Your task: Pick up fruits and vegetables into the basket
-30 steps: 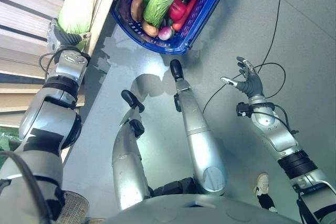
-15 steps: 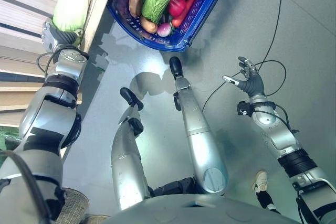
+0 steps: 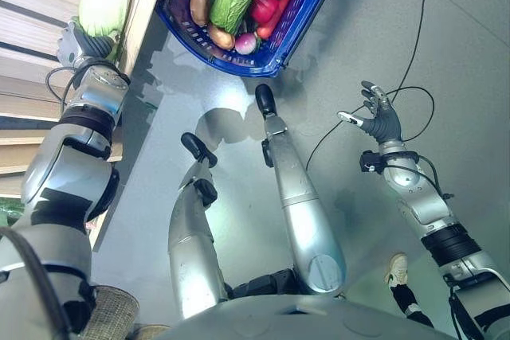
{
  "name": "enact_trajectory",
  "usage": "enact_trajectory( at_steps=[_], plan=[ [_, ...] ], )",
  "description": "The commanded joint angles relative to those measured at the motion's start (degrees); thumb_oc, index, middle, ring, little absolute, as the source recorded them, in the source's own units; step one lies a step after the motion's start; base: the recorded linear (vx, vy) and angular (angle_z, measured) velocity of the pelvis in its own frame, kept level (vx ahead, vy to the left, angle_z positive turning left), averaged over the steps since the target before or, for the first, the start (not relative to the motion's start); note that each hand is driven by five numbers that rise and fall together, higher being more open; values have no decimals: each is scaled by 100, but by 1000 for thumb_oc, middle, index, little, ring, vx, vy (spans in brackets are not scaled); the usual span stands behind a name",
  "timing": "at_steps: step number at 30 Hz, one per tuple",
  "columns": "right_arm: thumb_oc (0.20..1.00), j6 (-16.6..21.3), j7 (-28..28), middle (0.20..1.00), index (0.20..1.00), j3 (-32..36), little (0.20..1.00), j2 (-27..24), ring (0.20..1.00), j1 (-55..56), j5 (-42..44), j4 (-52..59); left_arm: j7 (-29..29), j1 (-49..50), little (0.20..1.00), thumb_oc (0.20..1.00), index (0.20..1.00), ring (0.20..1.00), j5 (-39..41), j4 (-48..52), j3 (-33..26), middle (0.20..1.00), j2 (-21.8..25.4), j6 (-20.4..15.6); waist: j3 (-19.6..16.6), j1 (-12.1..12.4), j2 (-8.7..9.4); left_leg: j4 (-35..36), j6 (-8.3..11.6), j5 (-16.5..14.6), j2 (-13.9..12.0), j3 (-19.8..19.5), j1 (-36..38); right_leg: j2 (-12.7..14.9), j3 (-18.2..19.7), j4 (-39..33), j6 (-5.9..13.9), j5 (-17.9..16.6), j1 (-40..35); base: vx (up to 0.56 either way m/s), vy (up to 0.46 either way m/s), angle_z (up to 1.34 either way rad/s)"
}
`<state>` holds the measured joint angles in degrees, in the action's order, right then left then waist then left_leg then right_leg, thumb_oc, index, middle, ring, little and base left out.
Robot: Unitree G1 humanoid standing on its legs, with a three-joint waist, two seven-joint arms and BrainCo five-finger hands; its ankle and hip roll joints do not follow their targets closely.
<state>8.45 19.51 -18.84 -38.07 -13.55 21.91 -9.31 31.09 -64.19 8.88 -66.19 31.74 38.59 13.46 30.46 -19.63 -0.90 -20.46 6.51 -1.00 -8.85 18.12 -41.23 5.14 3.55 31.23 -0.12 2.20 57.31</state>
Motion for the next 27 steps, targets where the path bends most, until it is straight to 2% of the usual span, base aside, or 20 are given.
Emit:
enact_trajectory(
  at_steps=[1, 3, 9, 14, 21, 22, 27],
  plan=[
    [1000, 407, 60, 1000, 1000, 117, 1000, -86, 1000, 356, -75, 151, 98, 191, 200, 200, 200, 200, -172, 19, -121, 200, 82, -237, -66, -166, 26, -396, -16, -424, -4, -100, -156, -134, -274, -86, 281, 205, -220, 0, 0, 0],
    [1000, 484, 98, 1000, 1000, 181, 1000, -84, 1000, 445, -161, 275, 149, 315, 200, 200, 200, 200, -200, 149, -206, 200, 93, -402, -66, -145, 12, -349, -20, -415, 2, -108, -46, -111, -286, -98, 297, 219, -321, -9, 18, 0],
    [1000, 788, 79, 1000, 1000, 444, 1000, -78, 1000, 657, -475, 870, 287, 922, 200, 200, 200, 200, -238, 722, -660, 200, 117, -1204, -66, 15, -33, -180, -47, -384, 28, -195, 440, -16, -417, -129, 347, 317, -786, -16, 7, 3],
    [1000, 779, 94, 1000, 1000, 670, 1000, -2, 1000, 755, -682, 1467, 476, 1676, 200, 200, 200, 200, -414, 1515, -1138, 200, 20, -1772, -66, 225, -43, -35, -81, -371, 45, -322, 870, 83, -573, -175, 393, 413, -1272, -24, -13, 9],
    [1000, 613, -577, 1000, 1000, 966, 1000, 210, 1000, 782, -28, 2119, 681, 2763, 200, 200, 200, 200, -984, 2662, -1580, 200, -138, -2645, -66, 588, -15, 71, -160, -362, 81, -530, 1352, 165, -767, -248, 445, 524, -1963, -26, -47, 15],
    [1000, 586, -717, 1000, 1000, 982, 1000, 260, 1000, 755, 91, 2182, 689, 2897, 200, 200, 200, 200, -1087, 2854, -1599, 200, -146, -2769, -66, 647, 2, 122, -215, -195, 84, -513, 1339, 173, -825, -342, 401, 354, -2002, -95, -83, 14],
    [1000, 374, -1301, 1000, 1000, 953, 1000, 507, 1000, 429, 825, 2446, 778, 3383, 200, 200, 200, 200, -1884, 3757, -1570, 200, -167, -3225, -137, 943, 29, 154, -260, -196, 141, -674, 1638, 227, -949, -415, 410, 411, -2487, -13, -63, 20]
  ],
)
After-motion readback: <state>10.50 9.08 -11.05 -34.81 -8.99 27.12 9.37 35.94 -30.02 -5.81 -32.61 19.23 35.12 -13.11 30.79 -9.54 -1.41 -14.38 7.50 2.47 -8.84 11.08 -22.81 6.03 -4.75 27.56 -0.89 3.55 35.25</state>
